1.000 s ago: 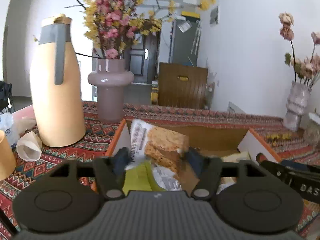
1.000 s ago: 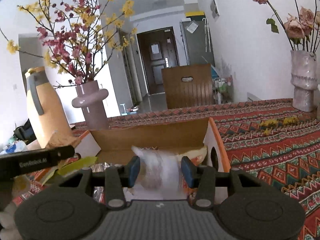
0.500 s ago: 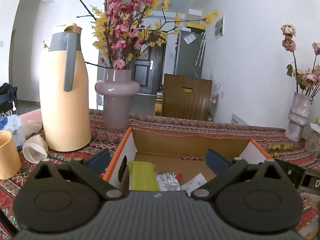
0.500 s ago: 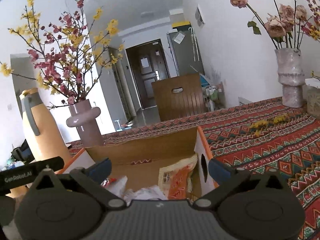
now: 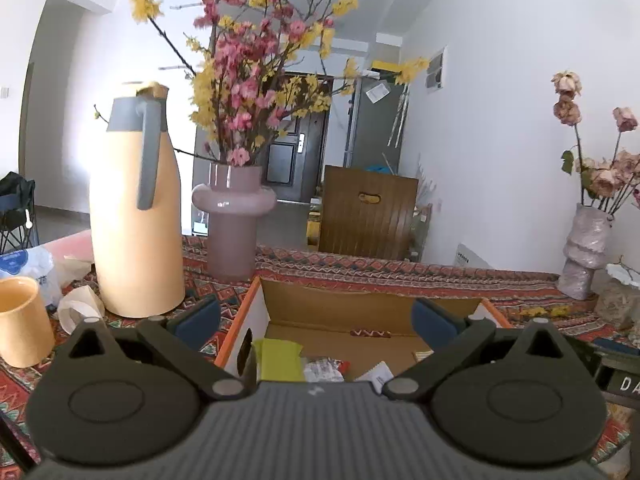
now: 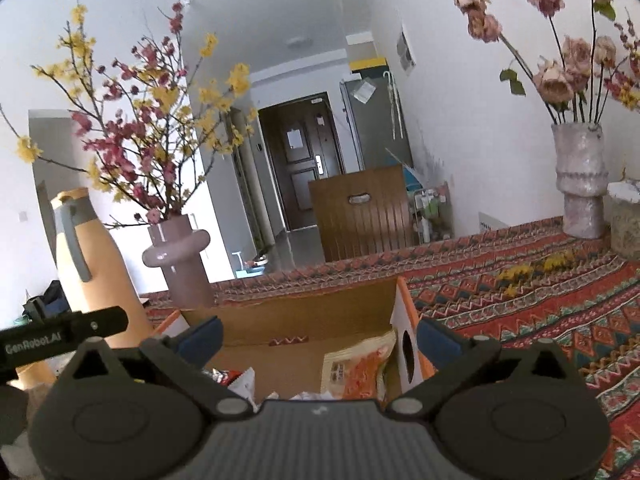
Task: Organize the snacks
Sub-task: 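Move both open grippers back over the snack pile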
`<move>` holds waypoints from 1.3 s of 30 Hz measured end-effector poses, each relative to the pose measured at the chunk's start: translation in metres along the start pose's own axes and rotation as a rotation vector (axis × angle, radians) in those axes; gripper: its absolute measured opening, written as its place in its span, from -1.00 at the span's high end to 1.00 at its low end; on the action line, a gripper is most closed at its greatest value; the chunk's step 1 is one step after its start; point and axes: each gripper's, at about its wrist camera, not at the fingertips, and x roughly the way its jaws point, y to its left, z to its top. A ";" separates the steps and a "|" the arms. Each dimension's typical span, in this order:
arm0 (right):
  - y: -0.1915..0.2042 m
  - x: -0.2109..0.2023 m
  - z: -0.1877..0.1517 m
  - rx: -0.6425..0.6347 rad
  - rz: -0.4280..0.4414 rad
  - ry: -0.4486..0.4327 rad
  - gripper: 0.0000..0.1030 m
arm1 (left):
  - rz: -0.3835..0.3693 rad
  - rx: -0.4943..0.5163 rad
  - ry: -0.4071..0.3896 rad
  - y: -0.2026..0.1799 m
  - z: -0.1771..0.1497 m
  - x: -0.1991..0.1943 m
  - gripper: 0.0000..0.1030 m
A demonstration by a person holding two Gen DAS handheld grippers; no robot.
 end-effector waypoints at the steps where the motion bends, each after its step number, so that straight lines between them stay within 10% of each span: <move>1: 0.000 -0.004 0.000 -0.001 -0.002 -0.001 -1.00 | -0.003 0.003 0.000 0.000 0.000 -0.005 -1.00; 18: -0.028 -0.073 -0.049 0.012 -0.059 0.084 -1.00 | -0.004 0.079 0.113 0.029 -0.065 -0.055 -1.00; 39: -0.046 -0.060 -0.089 0.060 -0.054 0.116 -1.00 | -0.049 0.029 0.171 0.046 -0.093 -0.038 -1.00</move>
